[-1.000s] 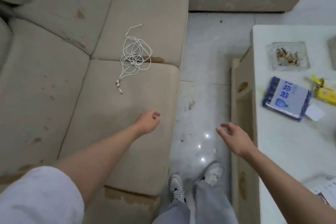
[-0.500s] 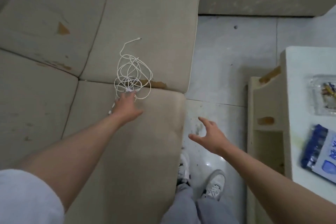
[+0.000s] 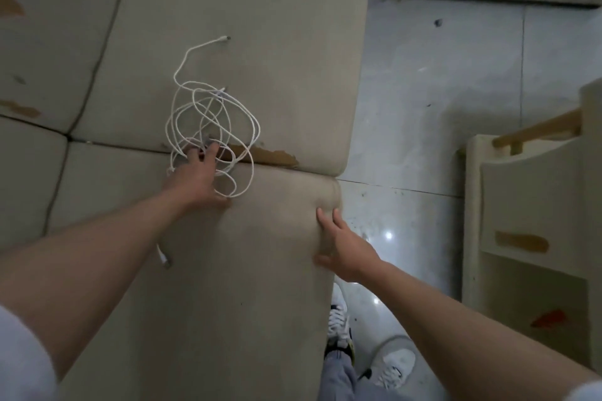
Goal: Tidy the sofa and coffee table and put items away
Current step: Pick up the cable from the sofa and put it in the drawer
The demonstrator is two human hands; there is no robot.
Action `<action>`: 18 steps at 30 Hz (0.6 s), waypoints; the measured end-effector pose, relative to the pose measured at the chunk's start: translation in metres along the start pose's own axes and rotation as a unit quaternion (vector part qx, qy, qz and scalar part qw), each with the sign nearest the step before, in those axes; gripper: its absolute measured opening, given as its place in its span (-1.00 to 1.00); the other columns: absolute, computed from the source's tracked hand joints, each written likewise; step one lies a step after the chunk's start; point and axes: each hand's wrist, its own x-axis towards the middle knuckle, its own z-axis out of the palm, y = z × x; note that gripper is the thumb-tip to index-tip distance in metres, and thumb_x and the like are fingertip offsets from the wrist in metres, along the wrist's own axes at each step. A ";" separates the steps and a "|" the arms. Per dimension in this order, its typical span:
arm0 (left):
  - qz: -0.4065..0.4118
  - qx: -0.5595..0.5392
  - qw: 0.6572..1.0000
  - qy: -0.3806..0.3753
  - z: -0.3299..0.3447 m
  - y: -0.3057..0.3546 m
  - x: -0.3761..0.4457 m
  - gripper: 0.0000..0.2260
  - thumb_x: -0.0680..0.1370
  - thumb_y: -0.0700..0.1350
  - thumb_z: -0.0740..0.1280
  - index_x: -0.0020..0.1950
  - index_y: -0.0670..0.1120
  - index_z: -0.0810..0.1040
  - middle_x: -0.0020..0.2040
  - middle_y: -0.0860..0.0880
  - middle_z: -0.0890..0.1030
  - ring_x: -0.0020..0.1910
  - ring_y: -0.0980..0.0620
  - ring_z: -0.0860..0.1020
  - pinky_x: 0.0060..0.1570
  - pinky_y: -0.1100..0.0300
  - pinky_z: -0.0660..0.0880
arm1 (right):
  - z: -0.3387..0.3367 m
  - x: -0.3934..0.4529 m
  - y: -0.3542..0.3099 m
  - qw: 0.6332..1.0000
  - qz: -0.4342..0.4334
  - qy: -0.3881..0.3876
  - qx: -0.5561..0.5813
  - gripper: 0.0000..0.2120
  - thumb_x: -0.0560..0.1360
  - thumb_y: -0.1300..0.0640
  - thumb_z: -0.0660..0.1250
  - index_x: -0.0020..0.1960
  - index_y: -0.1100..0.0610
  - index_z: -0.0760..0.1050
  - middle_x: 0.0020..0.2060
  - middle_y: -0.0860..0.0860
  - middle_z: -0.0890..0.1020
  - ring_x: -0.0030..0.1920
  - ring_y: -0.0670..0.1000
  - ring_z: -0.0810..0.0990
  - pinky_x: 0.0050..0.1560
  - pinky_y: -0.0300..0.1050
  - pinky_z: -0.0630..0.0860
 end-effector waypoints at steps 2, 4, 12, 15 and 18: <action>0.020 0.010 1.000 0.011 -0.004 0.001 -0.009 -0.15 0.35 0.19 0.51 0.51 0.01 0.16 0.35 -0.24 0.47 0.20 -0.27 0.57 0.11 -0.08 0.54 | -0.008 0.002 -0.003 1.000 0.001 -0.014 -0.023 -0.05 0.49 -0.08 0.42 0.60 -0.15 -0.21 0.62 0.02 -0.14 0.42 0.21 0.42 0.28 0.11 0.49; 0.047 0.060 0.997 0.027 -0.011 0.011 -0.022 -0.51 0.48 0.15 0.36 0.36 0.04 0.39 0.20 -0.15 0.62 0.13 -0.20 0.61 0.04 -0.01 0.57 | -0.017 0.002 -0.008 0.999 0.000 -0.028 -0.028 -0.05 0.49 -0.11 0.42 0.61 -0.12 -0.18 0.62 0.05 -0.06 0.44 0.20 0.39 0.33 0.11 0.45; 0.206 0.024 0.949 0.236 -0.067 0.144 -0.092 -0.71 0.49 0.06 0.26 0.02 -0.07 0.67 0.11 -0.18 0.58 0.11 -0.24 0.48 0.01 -0.06 0.51 | -0.065 -0.092 0.025 0.995 0.000 0.055 0.079 -0.20 0.50 -0.18 0.38 0.61 -0.11 0.05 0.54 0.02 0.29 0.43 0.08 0.41 0.36 -0.05 0.38; 0.320 -0.052 0.895 0.306 -0.088 0.211 -0.124 -0.73 0.51 0.07 0.29 -0.03 -0.06 0.70 0.40 -0.18 0.47 0.38 -0.29 0.33 0.29 -0.16 0.41 | -0.080 -0.153 0.060 0.981 0.022 0.114 0.157 -0.23 0.49 -0.20 0.38 0.59 -0.13 0.11 0.52 -0.02 0.32 0.40 0.04 0.44 0.34 -0.05 0.42; 0.400 -0.150 0.844 0.325 -0.106 0.277 -0.165 -0.69 0.57 0.05 0.26 0.06 -0.08 0.72 0.50 -0.10 0.39 0.55 -0.21 0.20 0.47 -0.09 0.24 | -0.095 -0.216 0.109 0.966 0.053 0.174 0.186 -0.29 0.50 -0.20 0.37 0.56 -0.10 0.19 0.48 -0.02 0.37 0.39 0.01 0.44 0.37 -0.08 0.38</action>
